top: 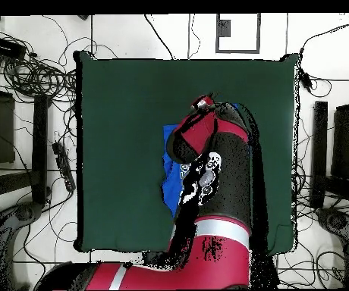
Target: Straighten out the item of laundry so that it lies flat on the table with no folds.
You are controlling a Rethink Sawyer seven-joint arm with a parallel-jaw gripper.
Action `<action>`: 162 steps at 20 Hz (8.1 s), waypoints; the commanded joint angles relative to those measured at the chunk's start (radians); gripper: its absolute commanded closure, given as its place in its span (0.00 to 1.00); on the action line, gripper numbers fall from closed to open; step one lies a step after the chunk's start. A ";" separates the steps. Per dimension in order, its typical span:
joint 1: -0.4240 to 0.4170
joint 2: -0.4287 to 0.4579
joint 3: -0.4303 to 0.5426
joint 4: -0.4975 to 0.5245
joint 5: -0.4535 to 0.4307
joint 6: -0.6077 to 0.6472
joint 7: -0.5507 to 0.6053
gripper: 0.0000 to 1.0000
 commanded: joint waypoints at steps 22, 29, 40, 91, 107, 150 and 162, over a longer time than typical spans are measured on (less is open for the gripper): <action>0.184 0.011 -0.002 0.076 0.332 0.331 0.003 0.00; 0.242 0.059 -0.015 0.068 0.433 0.369 0.076 0.00; 0.318 0.131 -0.086 0.034 0.547 0.399 0.157 0.00; 0.373 0.186 -0.218 0.053 0.711 0.398 0.009 0.00; 0.317 0.205 -0.195 -0.068 0.678 0.434 -0.032 0.00; 0.341 0.451 -0.250 -0.193 0.752 0.318 0.144 0.00; 0.320 0.326 -0.205 -0.168 0.754 0.427 -0.007 0.00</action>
